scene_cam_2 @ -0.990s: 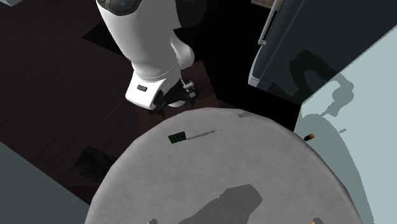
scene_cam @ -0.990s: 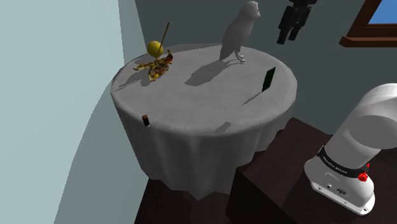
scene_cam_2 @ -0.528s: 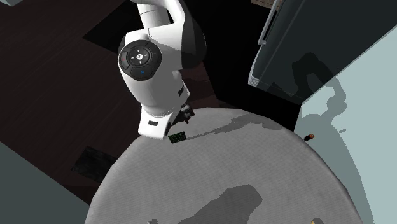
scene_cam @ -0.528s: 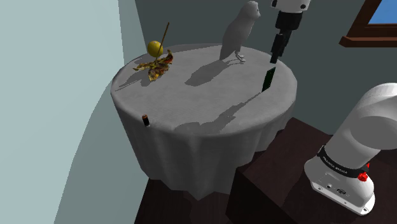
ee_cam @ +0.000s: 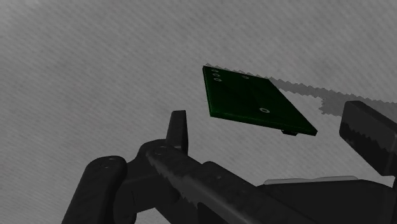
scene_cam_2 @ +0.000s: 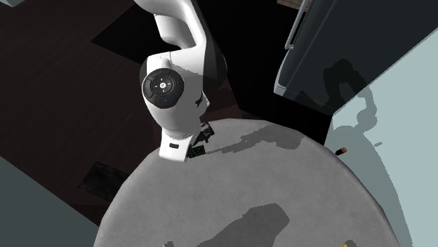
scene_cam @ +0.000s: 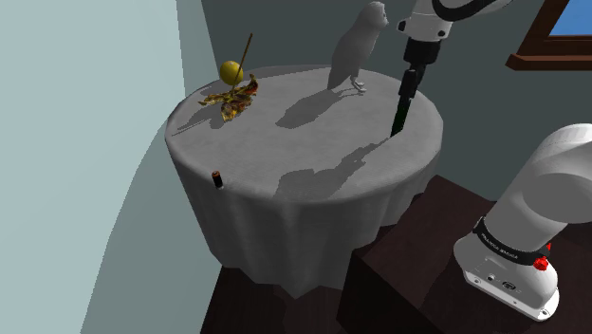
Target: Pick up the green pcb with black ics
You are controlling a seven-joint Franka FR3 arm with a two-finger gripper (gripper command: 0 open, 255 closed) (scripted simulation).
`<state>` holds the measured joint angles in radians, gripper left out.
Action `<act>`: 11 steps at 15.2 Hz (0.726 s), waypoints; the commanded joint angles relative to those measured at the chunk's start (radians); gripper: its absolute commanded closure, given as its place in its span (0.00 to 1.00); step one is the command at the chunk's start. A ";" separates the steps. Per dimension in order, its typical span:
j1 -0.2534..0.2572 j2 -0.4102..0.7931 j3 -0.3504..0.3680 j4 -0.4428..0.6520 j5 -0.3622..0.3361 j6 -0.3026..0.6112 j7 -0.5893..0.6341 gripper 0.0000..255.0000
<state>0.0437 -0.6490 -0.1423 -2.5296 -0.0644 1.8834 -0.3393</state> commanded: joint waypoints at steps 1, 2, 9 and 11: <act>0.000 0.001 0.000 -0.007 0.000 0.009 0.000 0.00; 0.000 0.001 0.000 -0.007 0.000 0.009 0.000 1.00; 0.000 0.001 0.000 -0.008 0.000 0.010 0.001 1.00; 0.000 0.001 0.000 -0.007 0.000 0.009 0.000 1.00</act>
<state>0.0439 -0.6479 -0.1424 -2.5351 -0.0647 1.8938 -0.3389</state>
